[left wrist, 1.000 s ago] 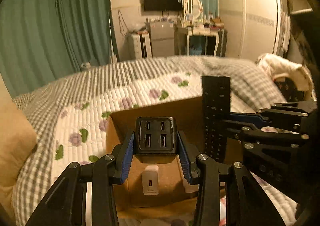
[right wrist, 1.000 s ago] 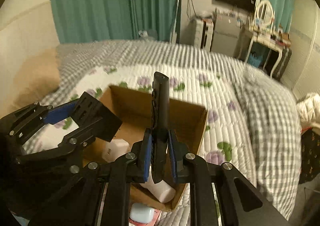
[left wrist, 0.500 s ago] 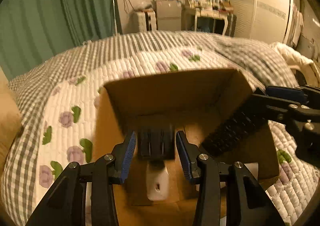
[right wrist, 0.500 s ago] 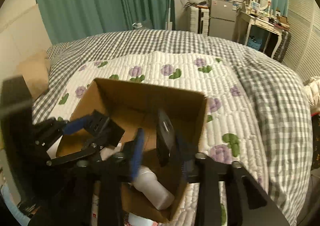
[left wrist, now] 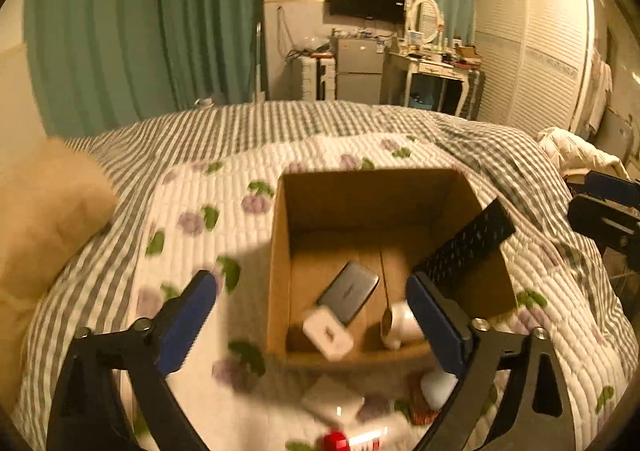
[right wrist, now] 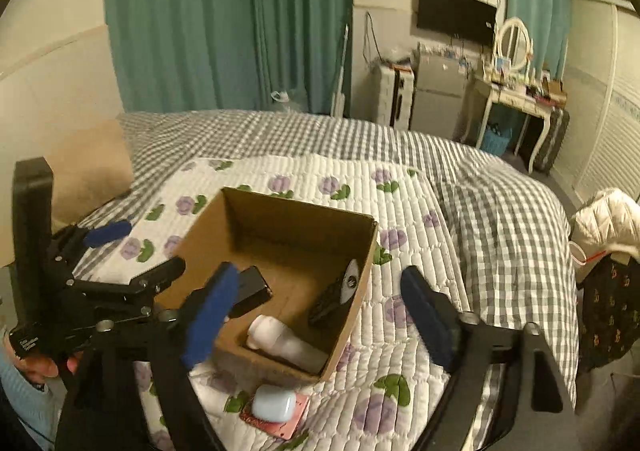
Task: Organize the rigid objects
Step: 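Lower the remote and power strip into the box and open both tools, then grasp the red-capped bottle with the left tool while the right tool grasps the blue earbuds case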
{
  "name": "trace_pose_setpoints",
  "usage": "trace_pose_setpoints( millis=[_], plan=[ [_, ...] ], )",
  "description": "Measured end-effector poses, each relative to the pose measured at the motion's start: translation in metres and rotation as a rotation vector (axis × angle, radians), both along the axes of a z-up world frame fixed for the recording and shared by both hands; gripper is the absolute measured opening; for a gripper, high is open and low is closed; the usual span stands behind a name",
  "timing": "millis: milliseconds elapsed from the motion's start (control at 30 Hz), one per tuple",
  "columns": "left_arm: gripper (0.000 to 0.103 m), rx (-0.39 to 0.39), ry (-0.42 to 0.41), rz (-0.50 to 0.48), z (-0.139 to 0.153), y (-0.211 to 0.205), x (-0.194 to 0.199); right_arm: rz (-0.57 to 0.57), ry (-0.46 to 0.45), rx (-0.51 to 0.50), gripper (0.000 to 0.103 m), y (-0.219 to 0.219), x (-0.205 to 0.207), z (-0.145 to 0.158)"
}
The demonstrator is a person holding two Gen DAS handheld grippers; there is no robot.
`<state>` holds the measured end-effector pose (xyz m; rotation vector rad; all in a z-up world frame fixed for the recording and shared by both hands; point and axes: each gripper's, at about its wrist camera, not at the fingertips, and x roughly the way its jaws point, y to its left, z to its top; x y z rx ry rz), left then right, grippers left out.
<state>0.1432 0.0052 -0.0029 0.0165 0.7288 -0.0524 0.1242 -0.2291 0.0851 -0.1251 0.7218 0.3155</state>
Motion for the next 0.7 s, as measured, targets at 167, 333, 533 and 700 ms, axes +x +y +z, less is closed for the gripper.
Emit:
trace_pose_setpoints(
  millis=[167,333,533,700],
  plan=[
    [0.099,-0.016,0.057,0.037,-0.031,0.003,-0.031,-0.024,0.045,-0.062,0.095,0.002,-0.028,-0.027],
    [0.099,-0.019,0.12,0.044,-0.064,-0.007,-0.048,-0.044,0.154,-0.104,0.095,0.002,-0.035,-0.079],
    [0.099,0.064,0.179,0.027,-0.103,-0.031,-0.066,-0.069,0.248,-0.144,0.095,0.003,-0.032,-0.129],
    [0.099,0.034,0.265,-0.014,-0.129,-0.047,-0.065,-0.091,0.259,-0.137,0.095,-0.001,-0.032,-0.138]
  ],
)
